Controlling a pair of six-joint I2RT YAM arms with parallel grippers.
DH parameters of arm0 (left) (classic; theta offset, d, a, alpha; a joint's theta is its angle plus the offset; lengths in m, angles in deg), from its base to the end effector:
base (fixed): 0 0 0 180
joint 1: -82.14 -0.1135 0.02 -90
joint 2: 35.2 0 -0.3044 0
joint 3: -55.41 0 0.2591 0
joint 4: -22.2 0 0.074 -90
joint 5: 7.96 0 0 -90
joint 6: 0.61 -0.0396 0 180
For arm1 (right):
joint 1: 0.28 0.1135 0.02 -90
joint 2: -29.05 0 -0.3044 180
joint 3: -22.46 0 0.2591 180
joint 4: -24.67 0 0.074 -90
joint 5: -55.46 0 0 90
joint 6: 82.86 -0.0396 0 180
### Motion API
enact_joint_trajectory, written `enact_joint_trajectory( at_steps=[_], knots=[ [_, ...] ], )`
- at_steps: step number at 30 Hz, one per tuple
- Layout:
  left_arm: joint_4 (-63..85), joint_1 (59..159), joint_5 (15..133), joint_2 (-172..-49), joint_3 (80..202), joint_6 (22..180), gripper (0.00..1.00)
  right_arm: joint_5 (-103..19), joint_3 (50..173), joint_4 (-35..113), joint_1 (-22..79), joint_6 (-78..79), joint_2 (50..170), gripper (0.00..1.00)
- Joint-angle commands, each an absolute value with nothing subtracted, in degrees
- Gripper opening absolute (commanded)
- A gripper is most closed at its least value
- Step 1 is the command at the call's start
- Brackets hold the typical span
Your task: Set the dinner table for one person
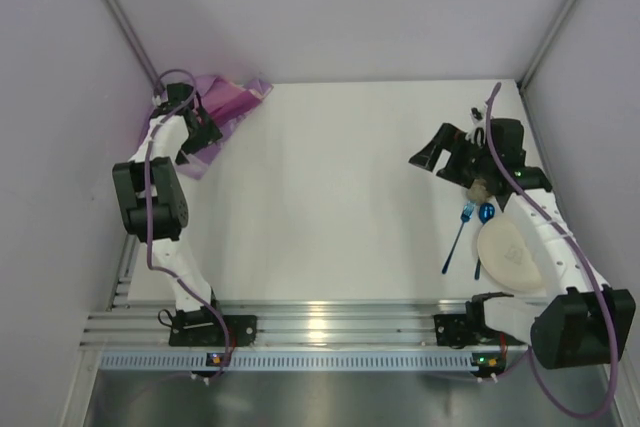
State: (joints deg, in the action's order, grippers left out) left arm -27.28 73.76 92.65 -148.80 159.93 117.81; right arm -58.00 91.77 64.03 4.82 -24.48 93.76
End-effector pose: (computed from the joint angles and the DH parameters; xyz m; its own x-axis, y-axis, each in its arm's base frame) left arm 0.4507 0.0738 0.2552 -0.6290 -0.5655 -0.5335 -0.6113 0.7837 -0.1101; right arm 0.2365 0.0369 0.3466 -0.6971 0.4206 -0.5806 -0.0491 0.7799 0.6240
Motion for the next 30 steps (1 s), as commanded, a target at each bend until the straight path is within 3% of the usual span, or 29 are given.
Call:
enact_joint_trajectory(
  at_steps=[1,10,30],
  knots=[
    [-28.18,73.80,91.10,-148.74,163.62,113.30,0.99,-60.73,91.31,65.04,5.69,-22.22,95.23,1.00],
    [-26.87,74.85,88.99,-151.12,161.17,107.41,0.98,-60.82,91.22,65.48,5.87,-21.51,97.87,1.00],
    [-28.45,79.42,96.45,-162.99,172.32,103.28,0.96,-58.71,93.41,65.57,6.40,-21.25,102.96,1.00]
  ],
)
